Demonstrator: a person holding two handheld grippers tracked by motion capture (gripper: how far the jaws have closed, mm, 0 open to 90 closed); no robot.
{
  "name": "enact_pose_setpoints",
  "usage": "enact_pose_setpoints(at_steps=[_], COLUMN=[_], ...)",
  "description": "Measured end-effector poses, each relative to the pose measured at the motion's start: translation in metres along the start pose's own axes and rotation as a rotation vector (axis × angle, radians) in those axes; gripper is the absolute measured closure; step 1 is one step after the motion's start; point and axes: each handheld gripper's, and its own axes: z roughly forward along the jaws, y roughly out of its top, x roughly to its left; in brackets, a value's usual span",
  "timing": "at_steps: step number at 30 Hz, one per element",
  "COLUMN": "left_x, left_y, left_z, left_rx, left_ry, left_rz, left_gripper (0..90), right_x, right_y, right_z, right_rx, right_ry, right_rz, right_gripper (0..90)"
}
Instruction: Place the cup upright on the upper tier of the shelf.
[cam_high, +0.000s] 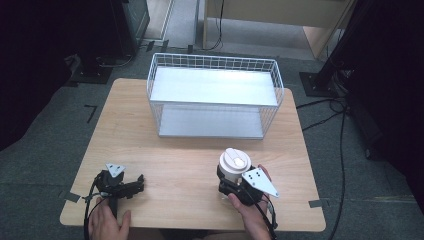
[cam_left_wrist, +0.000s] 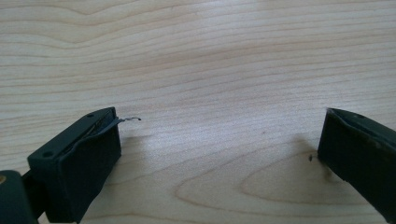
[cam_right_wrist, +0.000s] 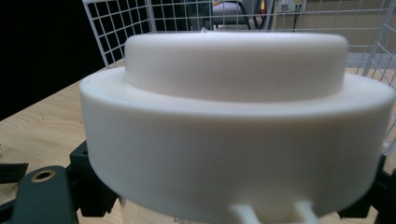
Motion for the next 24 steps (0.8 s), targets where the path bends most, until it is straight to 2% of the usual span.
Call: enact_pose_setpoints(at_steps=[6, 17, 20, 24], left_x=[0.0, 0.0, 0.0, 0.0], left_y=[0.0, 0.0, 0.0, 0.0], left_z=[0.0, 0.0, 0.0, 0.0], left_rx=[0.0, -0.001, -0.002, 0.0], left_ry=[0.0, 0.001, 0.001, 0.001], left_rz=[0.0, 0.001, 0.001, 0.002], left_gripper=[0.0, 0.0, 0.0, 0.0], right_x=[-0.002, -0.006, -0.006, -0.006], right_y=[0.011, 0.045, 0.061, 0.078], right_z=[0.001, 0.01, 0.015, 0.021], right_rx=[-0.022, -0.079, -0.098, -0.124], right_ry=[0.001, -0.014, -0.024, -0.025], right_rz=[0.014, 0.021, 0.0, -0.001], right_gripper=[15.4, 15.4, 15.4, 15.4])
